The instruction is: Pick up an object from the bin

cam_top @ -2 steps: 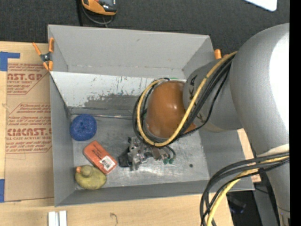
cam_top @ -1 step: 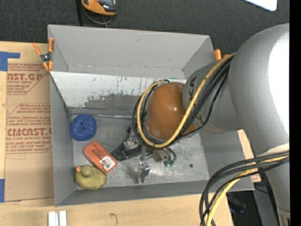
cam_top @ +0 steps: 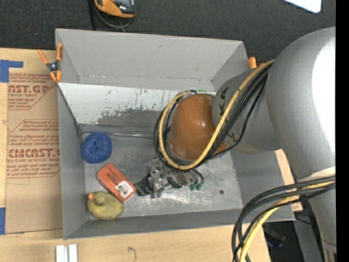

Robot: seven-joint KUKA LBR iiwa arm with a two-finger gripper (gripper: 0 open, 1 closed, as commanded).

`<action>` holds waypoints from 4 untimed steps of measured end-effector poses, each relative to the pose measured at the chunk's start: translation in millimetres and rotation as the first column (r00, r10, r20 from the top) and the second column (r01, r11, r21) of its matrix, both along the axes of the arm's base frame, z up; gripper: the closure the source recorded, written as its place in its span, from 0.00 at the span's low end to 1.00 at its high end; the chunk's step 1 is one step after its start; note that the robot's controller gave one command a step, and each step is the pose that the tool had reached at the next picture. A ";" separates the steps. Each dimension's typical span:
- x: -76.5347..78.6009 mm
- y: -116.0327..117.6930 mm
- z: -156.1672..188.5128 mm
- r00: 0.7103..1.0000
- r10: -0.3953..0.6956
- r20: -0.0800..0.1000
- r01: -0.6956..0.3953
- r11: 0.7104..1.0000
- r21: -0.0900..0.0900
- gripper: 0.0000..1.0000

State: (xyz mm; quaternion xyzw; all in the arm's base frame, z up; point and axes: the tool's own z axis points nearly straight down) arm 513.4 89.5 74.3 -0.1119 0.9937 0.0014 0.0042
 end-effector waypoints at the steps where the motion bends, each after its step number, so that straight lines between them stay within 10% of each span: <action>1: 0.0 0.0 0.0 1.000 0.000 0.000 0.000 1.000 0.000 1.00; 2: -1.6 -1.7 35.2 1.000 0.017 -0.015 -0.017 1.000 -0.004 1.00; 3: -5.2 -0.9 98.9 1.000 0.013 -0.006 -0.013 1.000 -0.003 0.00; 4: -5.3 -1.0 98.9 1.000 0.013 -0.007 -0.013 1.000 -0.003 0.00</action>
Offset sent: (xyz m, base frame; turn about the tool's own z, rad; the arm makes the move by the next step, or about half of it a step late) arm 0.0077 -0.0035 0.1249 -0.0499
